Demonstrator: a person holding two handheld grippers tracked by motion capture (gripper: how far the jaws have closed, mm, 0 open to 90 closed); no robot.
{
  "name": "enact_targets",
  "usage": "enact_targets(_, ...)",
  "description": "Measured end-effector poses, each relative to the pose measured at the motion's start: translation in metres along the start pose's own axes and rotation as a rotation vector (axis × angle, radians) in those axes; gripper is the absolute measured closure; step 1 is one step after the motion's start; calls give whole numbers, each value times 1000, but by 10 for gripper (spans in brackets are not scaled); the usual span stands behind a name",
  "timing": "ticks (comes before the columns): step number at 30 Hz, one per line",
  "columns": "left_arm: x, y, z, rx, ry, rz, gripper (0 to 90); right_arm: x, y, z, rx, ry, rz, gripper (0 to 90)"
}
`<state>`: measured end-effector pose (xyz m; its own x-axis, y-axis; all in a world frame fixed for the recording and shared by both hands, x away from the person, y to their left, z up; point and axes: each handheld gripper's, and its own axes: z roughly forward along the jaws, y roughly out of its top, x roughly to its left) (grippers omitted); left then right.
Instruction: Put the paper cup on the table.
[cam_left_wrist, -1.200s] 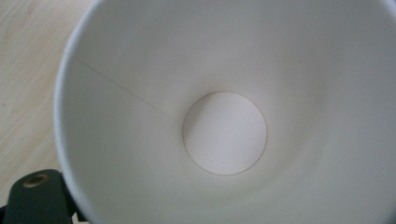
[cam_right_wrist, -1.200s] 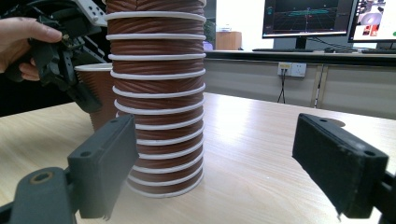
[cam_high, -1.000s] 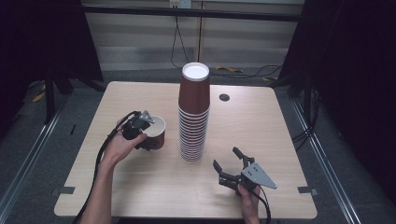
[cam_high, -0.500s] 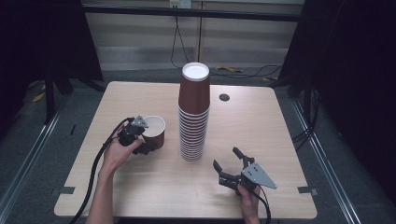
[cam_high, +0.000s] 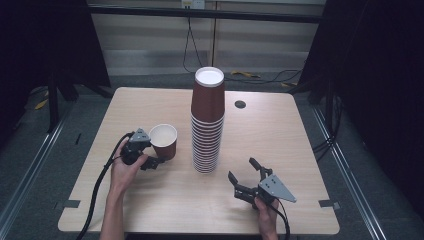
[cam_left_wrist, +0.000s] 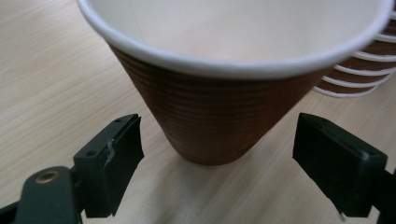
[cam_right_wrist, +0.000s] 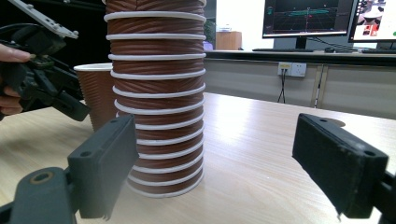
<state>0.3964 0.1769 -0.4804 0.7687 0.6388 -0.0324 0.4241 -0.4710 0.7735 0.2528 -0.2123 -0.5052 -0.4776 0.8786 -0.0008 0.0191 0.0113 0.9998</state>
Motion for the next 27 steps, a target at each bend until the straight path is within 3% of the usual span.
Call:
enact_targets(3,-5,-6,-6,-20,9,-24,157,0,0,0,0,0,0,136)
enact_targets(8,-16,-14,-20,-106,45,-46,158,0,0,0,0,0,-1,136)
enact_targets(12,-25,-20,-30,-198,27,-72,159,0,0,0,0,-1,1,136)
enact_targets(17,-39,-23,-38,-243,50,-49,159,0,0,0,0,-1,1,136)
enact_targets(24,-56,-41,-51,-383,40,-105,177,0,0,0,0,-1,1,136)
enact_targets(27,-64,-44,-53,-426,37,-94,176,0,0,0,0,-1,1,135)
